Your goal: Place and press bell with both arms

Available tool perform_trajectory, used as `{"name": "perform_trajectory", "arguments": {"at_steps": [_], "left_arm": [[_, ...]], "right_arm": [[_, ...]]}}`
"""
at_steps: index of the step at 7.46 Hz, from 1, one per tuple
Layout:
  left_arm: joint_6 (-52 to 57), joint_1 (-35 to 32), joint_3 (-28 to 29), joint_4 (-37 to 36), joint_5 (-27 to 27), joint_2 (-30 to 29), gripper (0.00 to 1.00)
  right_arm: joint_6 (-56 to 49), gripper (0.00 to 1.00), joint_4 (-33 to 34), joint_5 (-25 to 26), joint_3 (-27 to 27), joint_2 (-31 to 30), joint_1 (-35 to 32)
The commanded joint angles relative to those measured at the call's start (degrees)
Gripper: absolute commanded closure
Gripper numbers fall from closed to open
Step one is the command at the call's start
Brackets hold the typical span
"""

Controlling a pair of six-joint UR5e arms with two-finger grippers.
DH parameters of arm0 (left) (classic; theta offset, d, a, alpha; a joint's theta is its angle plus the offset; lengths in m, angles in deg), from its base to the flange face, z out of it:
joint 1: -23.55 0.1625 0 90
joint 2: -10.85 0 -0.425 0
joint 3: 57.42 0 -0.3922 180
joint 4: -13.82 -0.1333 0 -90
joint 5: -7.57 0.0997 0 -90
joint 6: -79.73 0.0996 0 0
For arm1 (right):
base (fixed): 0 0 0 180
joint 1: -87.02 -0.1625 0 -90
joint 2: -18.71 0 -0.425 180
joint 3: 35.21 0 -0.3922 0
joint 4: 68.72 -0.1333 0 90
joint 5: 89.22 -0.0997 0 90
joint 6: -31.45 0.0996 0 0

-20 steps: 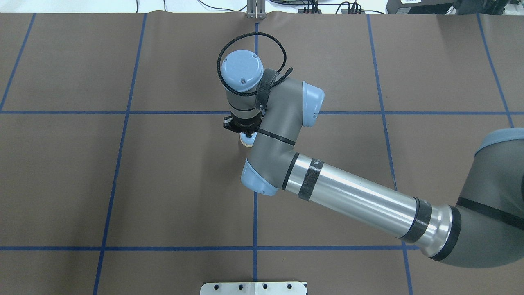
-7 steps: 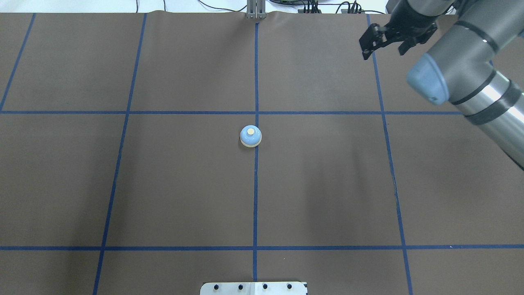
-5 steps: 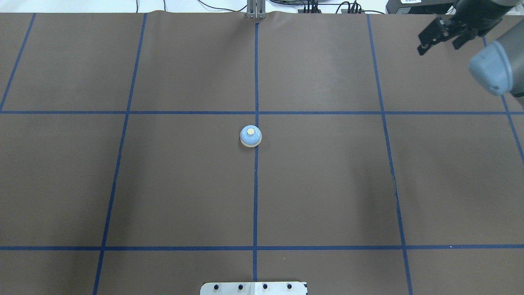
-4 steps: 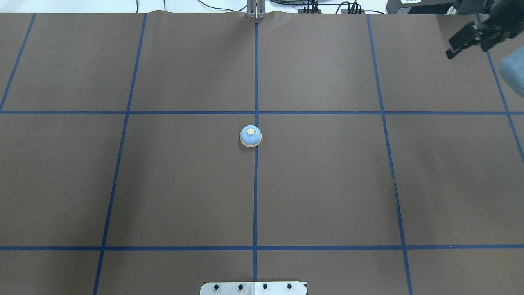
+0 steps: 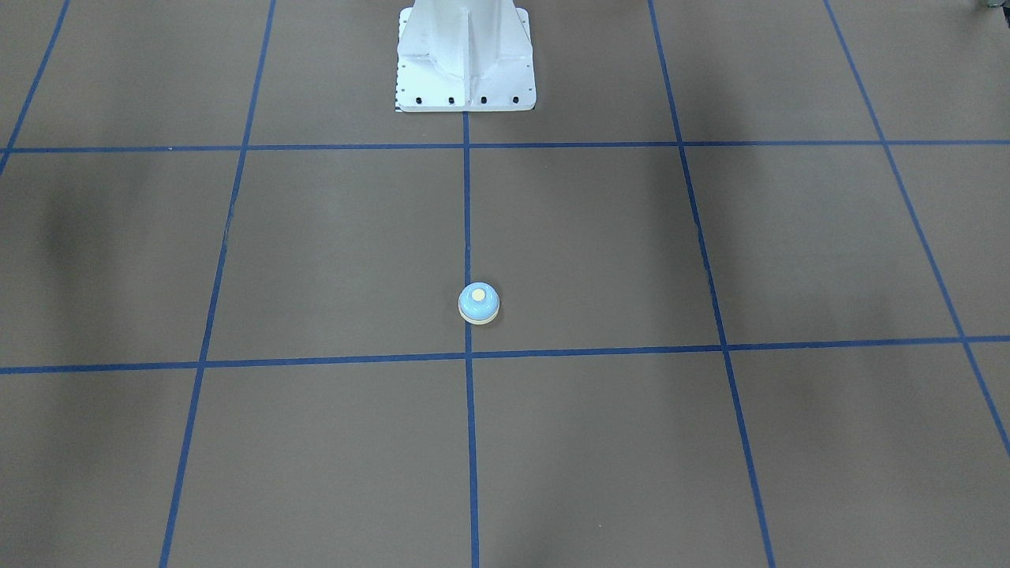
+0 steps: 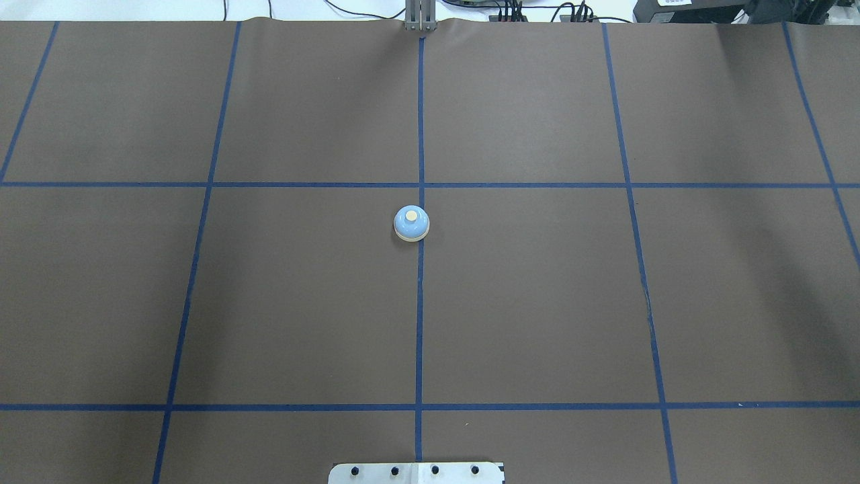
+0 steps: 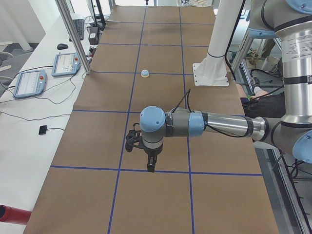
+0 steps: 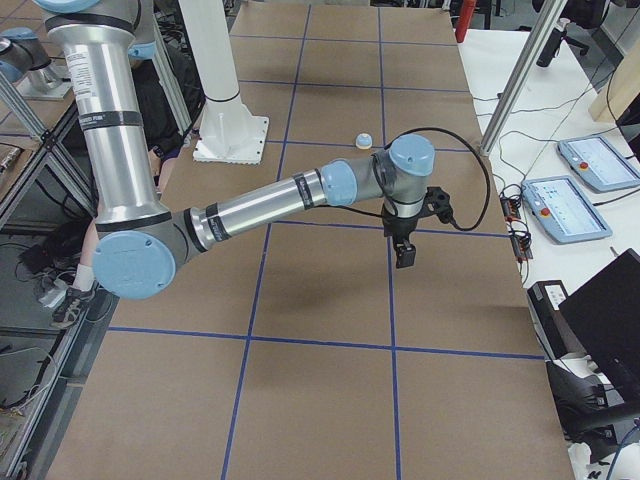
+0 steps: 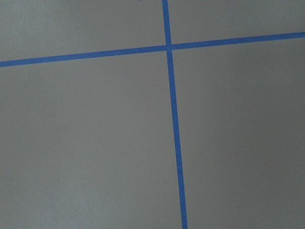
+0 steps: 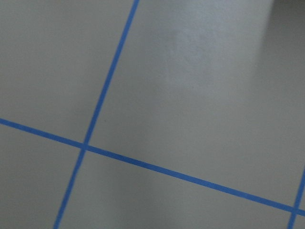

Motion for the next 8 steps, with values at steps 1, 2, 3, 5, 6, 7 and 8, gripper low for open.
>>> {"name": "perform_trajectory", "arguments": {"at_steps": [1,2,3,5,6,7,8], "left_arm": [[-0.45,-0.13,-0.41,0.01,-0.26,-0.33,0.00],[-0.02,-0.13,-0.59,0.01,-0.44,-0.34,0.00],[-0.19,-0.13,-0.59,0.01,0.00,-0.25,0.00],[0.07,-0.13,-1.02,0.18,-0.09,0.02,0.00],[0.07,-0.13,-1.29,0.27,0.00,0.19,0.00],[0.07,-0.13,-1.46,0.36,0.00,0.19,0.00],[-0.10,-0.22,-1.64,0.36,0.00,0.36,0.00]], "right_arm": [[-1.14,0.00,-0.19,0.47,-2.09,-8.37,-3.99],[-0.70,0.00,-0.19,0.39,-3.68,-10.15,-4.09],[-0.61,0.00,-0.19,0.21,-4.13,-10.51,-4.09],[-0.43,0.00,-0.19,0.30,-4.48,-10.43,-4.09],[-0.35,0.00,-0.19,0.30,-4.57,-10.34,-4.09],[-0.17,0.00,-0.19,0.30,-4.75,-10.26,-4.09],[-0.08,0.00,-0.19,0.30,-4.75,-10.17,-4.00]]}}
